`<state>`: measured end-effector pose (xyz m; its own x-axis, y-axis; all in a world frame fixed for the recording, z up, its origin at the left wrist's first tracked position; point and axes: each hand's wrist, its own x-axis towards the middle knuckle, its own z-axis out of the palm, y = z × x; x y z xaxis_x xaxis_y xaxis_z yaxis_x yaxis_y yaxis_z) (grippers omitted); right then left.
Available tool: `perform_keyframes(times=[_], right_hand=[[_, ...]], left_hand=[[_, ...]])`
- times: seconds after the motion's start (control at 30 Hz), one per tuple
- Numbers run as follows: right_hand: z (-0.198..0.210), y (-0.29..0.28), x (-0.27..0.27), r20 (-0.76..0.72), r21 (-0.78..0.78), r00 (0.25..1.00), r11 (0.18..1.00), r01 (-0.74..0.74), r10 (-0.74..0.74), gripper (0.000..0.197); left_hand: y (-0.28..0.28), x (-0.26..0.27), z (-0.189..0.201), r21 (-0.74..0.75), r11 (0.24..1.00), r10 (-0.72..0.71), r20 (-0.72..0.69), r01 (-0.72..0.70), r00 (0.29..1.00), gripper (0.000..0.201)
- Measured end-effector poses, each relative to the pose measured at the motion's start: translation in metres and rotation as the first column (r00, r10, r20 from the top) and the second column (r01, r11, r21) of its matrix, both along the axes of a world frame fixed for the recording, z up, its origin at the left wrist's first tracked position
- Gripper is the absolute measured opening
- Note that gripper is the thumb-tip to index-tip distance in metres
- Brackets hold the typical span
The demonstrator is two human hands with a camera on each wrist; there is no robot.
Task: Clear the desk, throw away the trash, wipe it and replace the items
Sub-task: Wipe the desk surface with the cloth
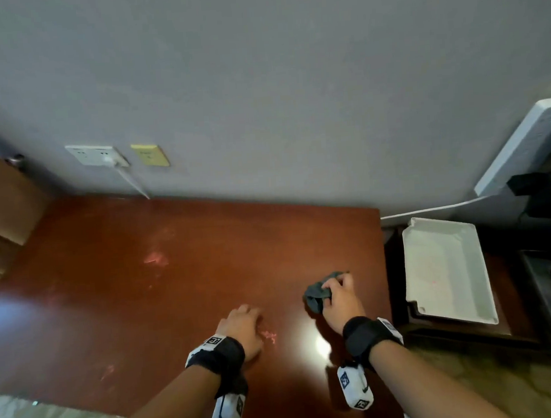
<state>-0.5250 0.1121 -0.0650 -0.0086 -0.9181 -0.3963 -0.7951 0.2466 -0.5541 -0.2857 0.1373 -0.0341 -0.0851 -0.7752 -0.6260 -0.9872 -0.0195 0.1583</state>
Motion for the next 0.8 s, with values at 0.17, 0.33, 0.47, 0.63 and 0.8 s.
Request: perform_keyframes(times=[0.17, 0.33, 0.47, 0.63, 0.8], right_hand=[[-0.035, 0.003, 0.004, -0.214, 0.048, 0.97, 0.993, -0.103, 0.111, 0.038], [-0.05, 0.023, 0.024, -0.341, 0.112, 0.908, 0.969, -0.219, 0.245, 0.066], [-0.055, 0.015, 0.034, -0.318, 0.213, 0.923, 0.965, -0.153, 0.216, 0.062], [-0.046, -0.007, 0.054, -0.255, 0.292, 0.96, 0.956, -0.04, 0.118, 0.061], [-0.053, -0.026, 0.087, -0.312, 0.305, 0.94, 0.952, -0.038, 0.137, 0.071]], left_hand=[[-0.04, 0.012, -0.027, 0.102, 0.987, -0.126, 0.043, 0.121, 0.991, 0.086], [-0.074, 0.036, -0.049, 0.125, 0.977, -0.189, 0.136, 0.172, 0.973, 0.085], [-0.104, 0.054, -0.061, 0.225, 0.937, -0.307, 0.159, 0.268, 0.938, 0.092], [-0.117, 0.067, -0.07, 0.261, 0.89, -0.413, 0.116, 0.374, 0.903, 0.093], [-0.115, 0.075, -0.077, 0.239, 0.879, -0.446, 0.114, 0.412, 0.888, 0.098]])
